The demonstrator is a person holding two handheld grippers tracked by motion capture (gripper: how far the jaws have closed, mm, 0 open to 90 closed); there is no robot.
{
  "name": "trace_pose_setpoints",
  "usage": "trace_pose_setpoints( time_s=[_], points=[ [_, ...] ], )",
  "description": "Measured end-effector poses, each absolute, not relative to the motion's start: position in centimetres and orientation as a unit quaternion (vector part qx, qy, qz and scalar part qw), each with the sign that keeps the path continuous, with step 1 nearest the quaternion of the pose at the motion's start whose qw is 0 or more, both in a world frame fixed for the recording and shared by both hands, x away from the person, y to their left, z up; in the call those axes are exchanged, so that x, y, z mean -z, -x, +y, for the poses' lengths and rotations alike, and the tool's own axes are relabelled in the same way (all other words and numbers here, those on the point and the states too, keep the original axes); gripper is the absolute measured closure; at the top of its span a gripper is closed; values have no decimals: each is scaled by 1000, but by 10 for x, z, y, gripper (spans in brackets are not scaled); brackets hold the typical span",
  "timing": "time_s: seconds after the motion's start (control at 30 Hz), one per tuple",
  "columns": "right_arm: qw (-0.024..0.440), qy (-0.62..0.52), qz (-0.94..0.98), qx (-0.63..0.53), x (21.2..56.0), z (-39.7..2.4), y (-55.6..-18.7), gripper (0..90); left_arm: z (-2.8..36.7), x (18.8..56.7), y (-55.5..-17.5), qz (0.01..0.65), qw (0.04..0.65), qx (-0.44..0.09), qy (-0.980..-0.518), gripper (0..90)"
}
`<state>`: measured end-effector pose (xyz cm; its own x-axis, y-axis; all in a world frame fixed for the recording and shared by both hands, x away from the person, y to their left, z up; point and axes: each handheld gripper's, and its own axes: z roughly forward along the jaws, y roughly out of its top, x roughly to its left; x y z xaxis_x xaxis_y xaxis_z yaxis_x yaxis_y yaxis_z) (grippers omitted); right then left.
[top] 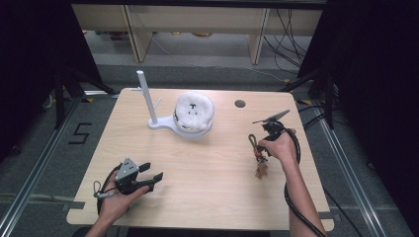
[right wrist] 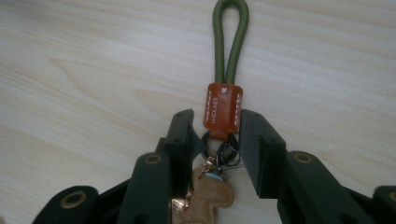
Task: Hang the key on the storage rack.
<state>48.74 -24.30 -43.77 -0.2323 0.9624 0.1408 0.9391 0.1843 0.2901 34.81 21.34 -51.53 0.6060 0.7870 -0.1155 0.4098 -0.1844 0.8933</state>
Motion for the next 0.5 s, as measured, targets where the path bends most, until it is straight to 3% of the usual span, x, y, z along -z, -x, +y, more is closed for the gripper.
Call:
trace_pose_setpoints(
  time_s=[0.5],
  points=[
    [20,-626,775,-82,457,-221,-513,630,218,516,-347,403,500,-190,-742,334]
  ],
)
